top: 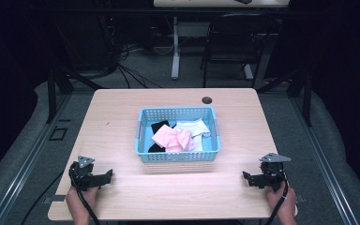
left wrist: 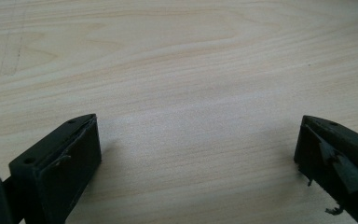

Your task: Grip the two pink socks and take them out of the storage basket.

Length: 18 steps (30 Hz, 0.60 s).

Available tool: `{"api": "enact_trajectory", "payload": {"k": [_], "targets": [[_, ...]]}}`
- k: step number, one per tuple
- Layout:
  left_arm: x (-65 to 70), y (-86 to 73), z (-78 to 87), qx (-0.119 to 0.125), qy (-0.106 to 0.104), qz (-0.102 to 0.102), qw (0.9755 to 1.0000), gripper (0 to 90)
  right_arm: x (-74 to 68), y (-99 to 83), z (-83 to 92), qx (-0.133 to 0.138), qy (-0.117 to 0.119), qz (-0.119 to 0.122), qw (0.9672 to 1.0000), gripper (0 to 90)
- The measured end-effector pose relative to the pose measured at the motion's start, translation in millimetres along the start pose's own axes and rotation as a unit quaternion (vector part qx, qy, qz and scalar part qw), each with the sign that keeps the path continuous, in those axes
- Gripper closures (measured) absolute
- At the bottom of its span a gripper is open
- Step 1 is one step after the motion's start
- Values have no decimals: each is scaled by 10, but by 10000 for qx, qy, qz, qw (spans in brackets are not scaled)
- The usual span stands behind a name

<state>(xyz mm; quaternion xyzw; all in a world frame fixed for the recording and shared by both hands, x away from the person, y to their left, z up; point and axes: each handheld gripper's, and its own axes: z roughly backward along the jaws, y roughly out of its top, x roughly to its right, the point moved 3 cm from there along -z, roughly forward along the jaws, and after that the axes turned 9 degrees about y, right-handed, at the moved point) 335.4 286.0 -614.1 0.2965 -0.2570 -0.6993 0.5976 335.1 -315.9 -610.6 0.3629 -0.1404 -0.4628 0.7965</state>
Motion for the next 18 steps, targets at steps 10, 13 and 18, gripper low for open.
{"api": "enact_trajectory", "payload": {"k": [10,13,18], "targets": [[0,1,1,-10,11,-14,10000,6,1,0,-1,4,0,1,10000,0],[1,2,0,-7,9,-12,10000,6,1,0,0,3,1,2,10000,0],[2,2,1,-8,14,-11,10000,6,2,0,1,-7,12,6,10000,0]]}}
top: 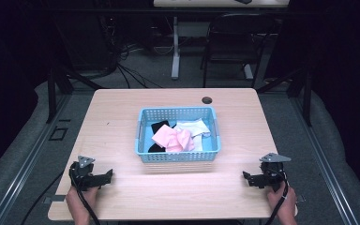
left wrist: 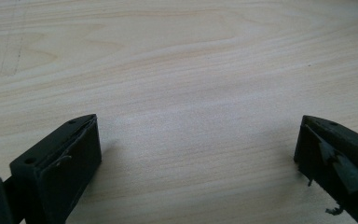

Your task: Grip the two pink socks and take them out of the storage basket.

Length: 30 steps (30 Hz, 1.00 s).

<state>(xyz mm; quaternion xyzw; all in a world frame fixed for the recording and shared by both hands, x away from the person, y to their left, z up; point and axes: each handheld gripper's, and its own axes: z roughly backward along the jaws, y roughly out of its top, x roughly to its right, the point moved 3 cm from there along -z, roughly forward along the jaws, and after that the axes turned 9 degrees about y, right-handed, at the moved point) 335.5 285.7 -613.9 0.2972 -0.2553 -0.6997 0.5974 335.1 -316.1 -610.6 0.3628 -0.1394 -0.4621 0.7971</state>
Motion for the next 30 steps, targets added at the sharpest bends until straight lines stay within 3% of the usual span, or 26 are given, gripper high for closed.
{"api": "enact_trajectory", "payload": {"k": [15,20,26,30], "targets": [[14,-7,16,17,-42,-74,10000,5,-1,1,0,1,-9,-2,10000,0],[111,21,92,-145,-201,-350,9991,4,0,1,0,-1,-1,0,10000,0],[253,172,231,-132,-578,-359,9976,9,0,1,0,-1,0,1,10000,0],[342,277,285,-144,-681,-512,9963,9,0,1,0,1,-1,0,10000,0]]}}
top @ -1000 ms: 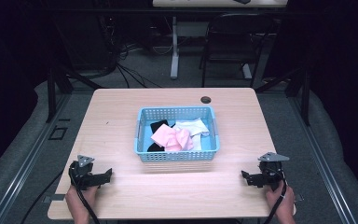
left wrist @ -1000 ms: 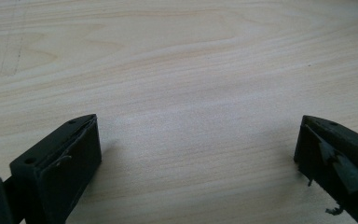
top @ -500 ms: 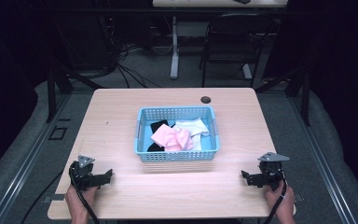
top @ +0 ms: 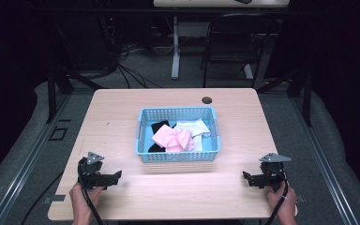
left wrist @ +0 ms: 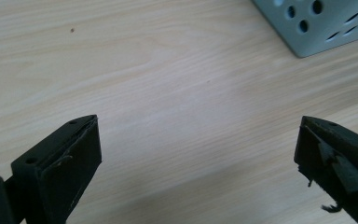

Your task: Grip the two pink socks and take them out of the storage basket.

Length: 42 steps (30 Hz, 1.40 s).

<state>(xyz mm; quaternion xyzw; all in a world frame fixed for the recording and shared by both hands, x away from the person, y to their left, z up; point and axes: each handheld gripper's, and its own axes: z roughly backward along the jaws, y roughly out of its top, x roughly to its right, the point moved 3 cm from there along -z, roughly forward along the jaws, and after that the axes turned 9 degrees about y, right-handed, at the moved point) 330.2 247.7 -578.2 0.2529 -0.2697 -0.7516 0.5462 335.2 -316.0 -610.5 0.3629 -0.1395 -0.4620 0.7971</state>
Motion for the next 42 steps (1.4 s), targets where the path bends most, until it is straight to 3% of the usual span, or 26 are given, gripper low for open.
{"api": "enact_trajectory", "payload": {"k": [7,15,24,34,42], "targets": [[84,198,85,1,-88,-255,9996,10,-1,0,0,2,-8,-3,10000,0],[128,529,223,230,-196,-523,9982,20,0,0,0,0,0,-1,10000,0],[187,866,285,186,-245,-781,9965,20,1,0,0,2,2,0,10000,0],[262,1171,295,158,-296,-984,9946,10,1,0,0,0,3,0,10000,0],[398,1470,238,69,-490,-1147,9922,3,1,0,-1,3,3,0,10000,0]]}}
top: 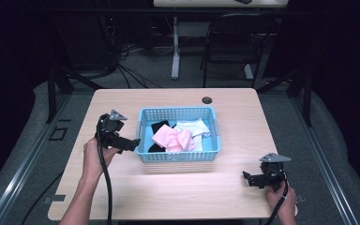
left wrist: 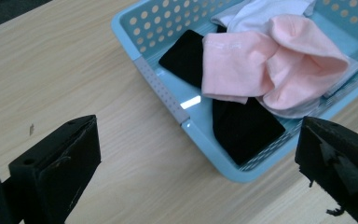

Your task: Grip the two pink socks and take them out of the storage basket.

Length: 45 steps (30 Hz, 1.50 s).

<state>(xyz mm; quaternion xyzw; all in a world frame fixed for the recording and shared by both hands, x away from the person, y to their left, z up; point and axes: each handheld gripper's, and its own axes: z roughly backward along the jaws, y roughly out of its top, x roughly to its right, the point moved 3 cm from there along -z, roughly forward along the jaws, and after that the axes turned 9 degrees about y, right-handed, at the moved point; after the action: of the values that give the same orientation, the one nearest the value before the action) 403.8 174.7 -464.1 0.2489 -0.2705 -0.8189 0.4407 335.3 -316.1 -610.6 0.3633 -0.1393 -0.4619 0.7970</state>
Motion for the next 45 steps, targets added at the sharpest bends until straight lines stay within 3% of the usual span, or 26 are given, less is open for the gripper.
{"api": "enact_trajectory", "payload": {"k": [10,15,17,19,28,31,32,36,37,45], "targets": [[127,307,-190,-224,-190,-184,9994,3,1,0,2,-16,5,7,10000,0],[233,464,-346,-445,-412,-321,9976,3,1,0,-1,9,-3,7,10000,0],[252,488,-373,-439,-407,-340,9976,4,0,0,1,-5,0,0,10000,0],[303,552,-470,-569,-540,-387,9962,4,-1,0,1,-6,-3,0,10000,0],[431,671,-759,-930,-669,-453,9924,18,0,0,1,-7,-4,2,10000,0],[490,702,-859,-1058,-617,-496,9912,50,-1,0,1,-5,-5,0,10000,0],[530,720,-915,-1162,-637,-536,9897,51,-1,0,1,-5,-4,0,10000,0],[585,745,-1005,-1263,-635,-527,9886,116,-1,0,1,-6,-3,1,10000,0],[602,758,-1062,-1322,-707,-463,9876,157,-1,0,1,-5,-4,1,10000,0],[650,752,-1265,-1685,-639,-392,9829,295,-1,-1,1,-2,-11,-2,10000,0]]}}
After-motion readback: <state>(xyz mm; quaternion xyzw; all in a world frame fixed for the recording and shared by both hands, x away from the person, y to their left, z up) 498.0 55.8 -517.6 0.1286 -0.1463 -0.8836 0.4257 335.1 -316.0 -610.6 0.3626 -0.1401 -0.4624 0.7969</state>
